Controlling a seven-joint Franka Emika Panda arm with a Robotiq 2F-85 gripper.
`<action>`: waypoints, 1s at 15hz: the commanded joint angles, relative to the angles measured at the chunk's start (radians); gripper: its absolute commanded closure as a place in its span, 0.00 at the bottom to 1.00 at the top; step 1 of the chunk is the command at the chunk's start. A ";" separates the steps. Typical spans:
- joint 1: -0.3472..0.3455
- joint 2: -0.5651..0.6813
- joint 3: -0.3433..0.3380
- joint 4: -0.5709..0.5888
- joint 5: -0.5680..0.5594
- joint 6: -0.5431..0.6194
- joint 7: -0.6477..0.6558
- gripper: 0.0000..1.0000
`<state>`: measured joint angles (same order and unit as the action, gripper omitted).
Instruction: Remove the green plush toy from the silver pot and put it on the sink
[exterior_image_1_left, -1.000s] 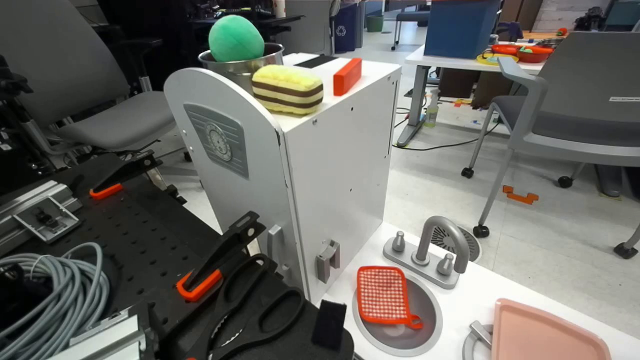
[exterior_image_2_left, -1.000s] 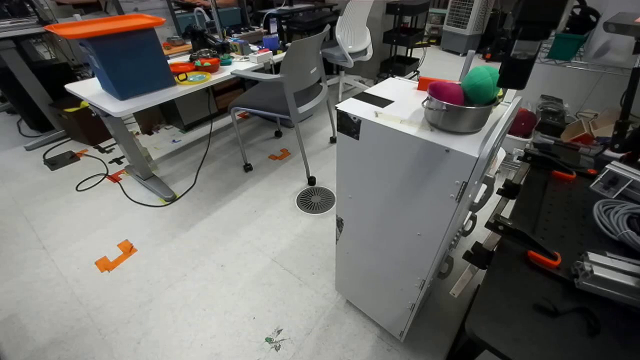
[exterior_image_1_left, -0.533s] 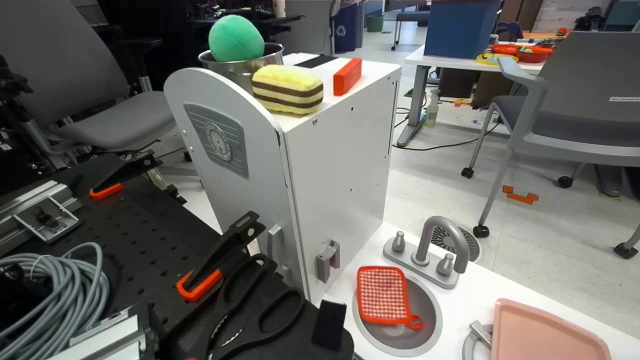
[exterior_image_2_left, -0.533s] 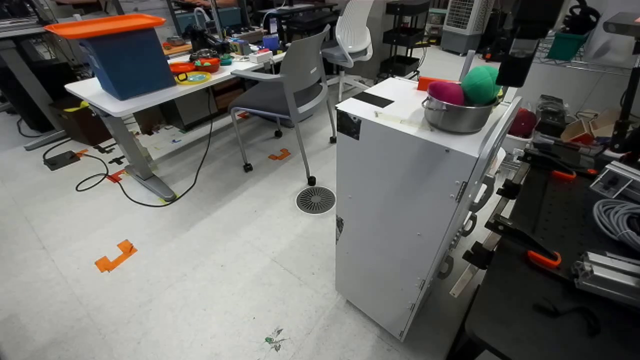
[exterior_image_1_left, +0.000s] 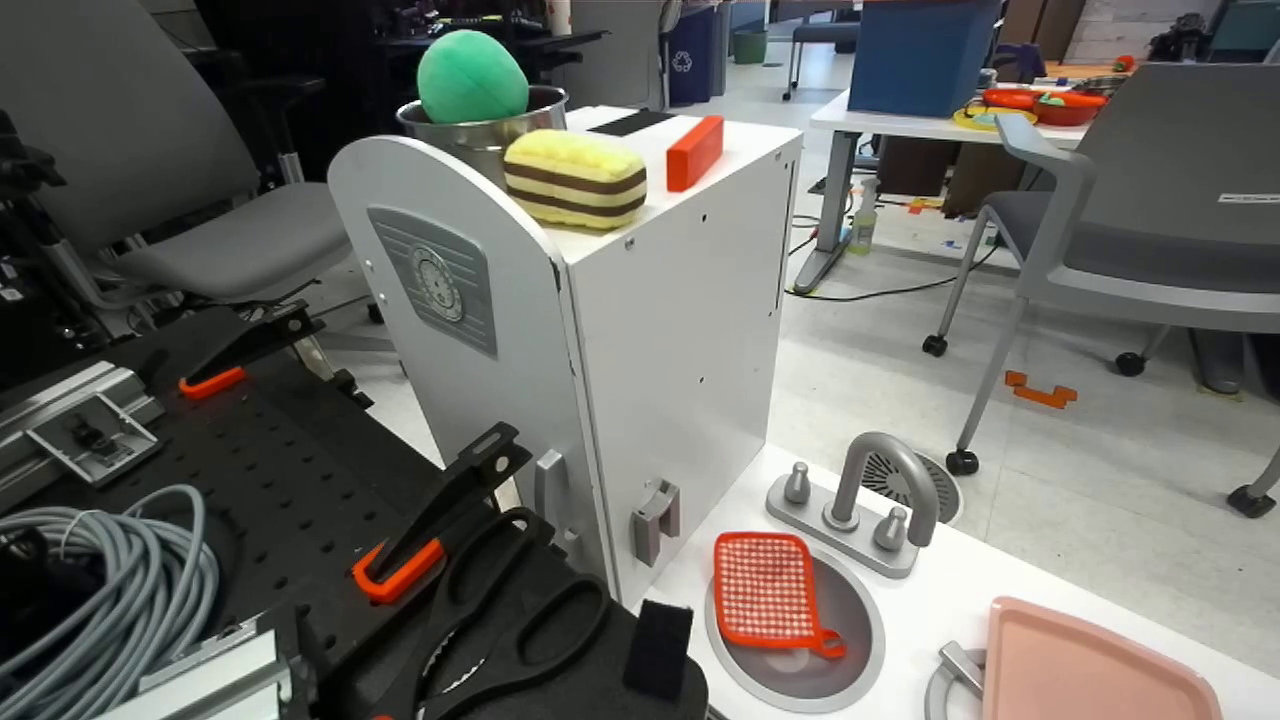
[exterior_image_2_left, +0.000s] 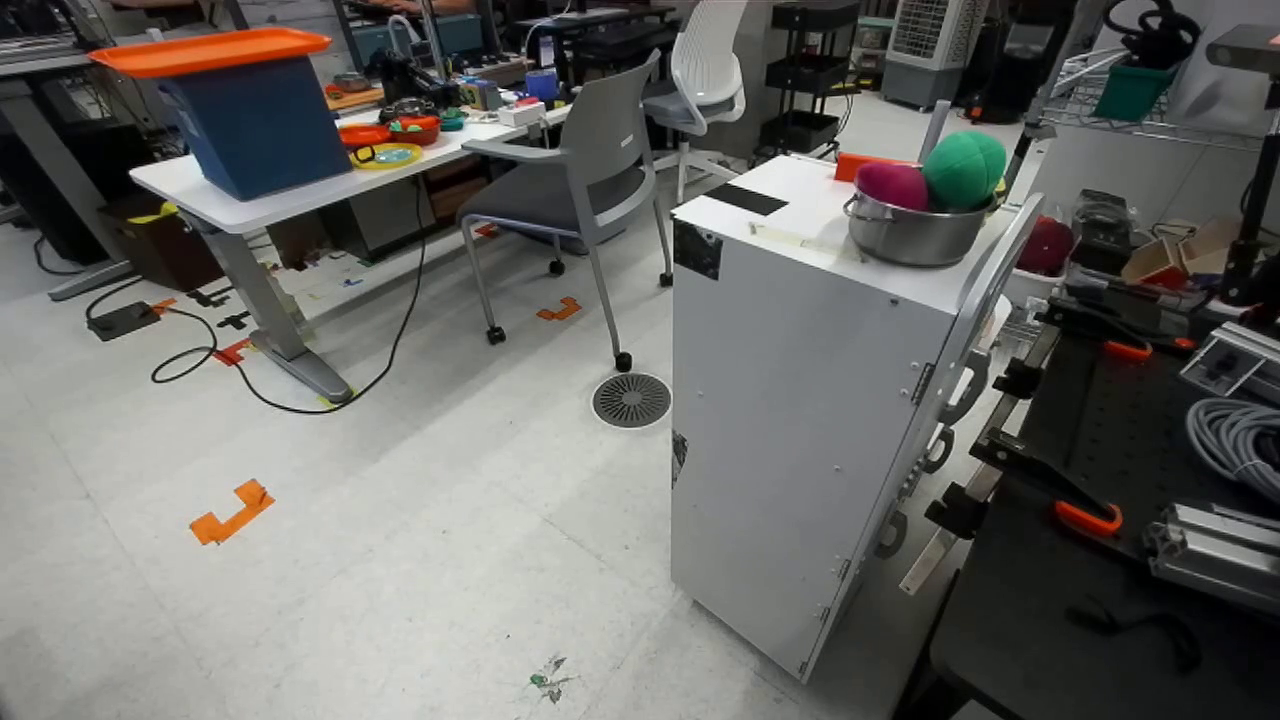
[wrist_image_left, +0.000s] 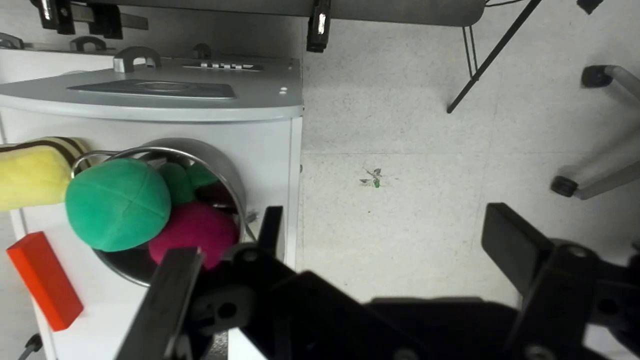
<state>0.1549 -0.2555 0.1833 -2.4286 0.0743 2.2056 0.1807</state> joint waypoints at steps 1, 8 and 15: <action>-0.026 -0.086 -0.006 -0.023 -0.041 -0.022 0.049 0.00; -0.077 -0.171 -0.050 -0.053 -0.001 0.003 0.065 0.00; -0.079 -0.150 -0.047 -0.040 -0.012 -0.007 0.061 0.00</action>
<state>0.0770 -0.4055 0.1357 -2.4698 0.0624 2.2015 0.2422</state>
